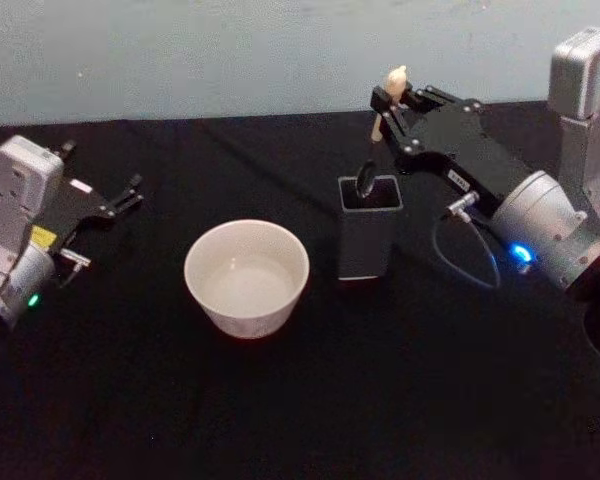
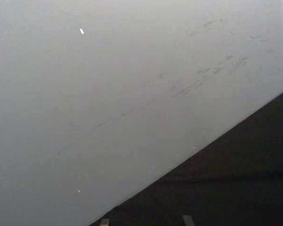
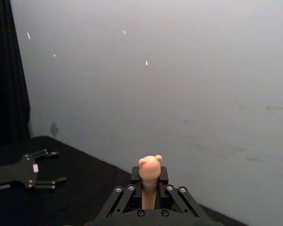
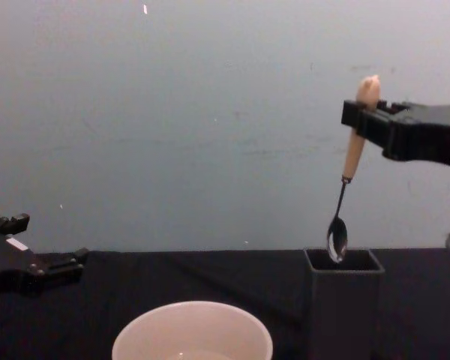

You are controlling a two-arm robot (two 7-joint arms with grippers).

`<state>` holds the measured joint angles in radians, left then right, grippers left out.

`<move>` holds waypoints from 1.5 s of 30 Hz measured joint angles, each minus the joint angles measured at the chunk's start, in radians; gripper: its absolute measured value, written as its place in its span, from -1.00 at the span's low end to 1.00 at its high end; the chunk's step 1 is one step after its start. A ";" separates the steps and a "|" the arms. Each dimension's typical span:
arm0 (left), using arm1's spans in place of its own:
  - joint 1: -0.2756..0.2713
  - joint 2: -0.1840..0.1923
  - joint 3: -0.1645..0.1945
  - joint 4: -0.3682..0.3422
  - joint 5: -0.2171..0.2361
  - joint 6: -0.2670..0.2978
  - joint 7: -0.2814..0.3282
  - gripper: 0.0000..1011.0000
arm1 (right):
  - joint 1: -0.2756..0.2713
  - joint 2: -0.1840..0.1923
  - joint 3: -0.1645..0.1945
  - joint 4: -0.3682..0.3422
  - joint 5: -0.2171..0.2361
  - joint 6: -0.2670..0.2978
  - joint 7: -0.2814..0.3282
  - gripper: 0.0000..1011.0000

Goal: Pick up the stirring spoon with one hand, stir inside the cup, then place it back in its original position.

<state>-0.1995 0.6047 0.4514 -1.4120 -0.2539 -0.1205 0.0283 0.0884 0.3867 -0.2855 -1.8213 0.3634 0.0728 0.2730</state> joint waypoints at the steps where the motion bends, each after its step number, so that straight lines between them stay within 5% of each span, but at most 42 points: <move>1: 0.000 0.000 0.000 0.000 0.000 0.000 0.000 0.98 | -0.001 -0.003 -0.001 0.005 -0.009 0.000 -0.003 -0.60; 33: 0.000 0.000 0.000 0.000 0.000 0.000 0.000 0.98 | -0.005 -0.077 -0.038 0.125 -0.136 0.109 -0.042 -0.60; 45: 0.000 0.000 0.000 0.000 0.000 0.000 0.000 0.98 | -0.004 -0.077 -0.038 0.125 -0.135 0.109 -0.041 -0.60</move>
<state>-0.1995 0.6047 0.4514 -1.4120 -0.2539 -0.1205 0.0283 0.0842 0.3100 -0.3234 -1.6964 0.2279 0.1814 0.2316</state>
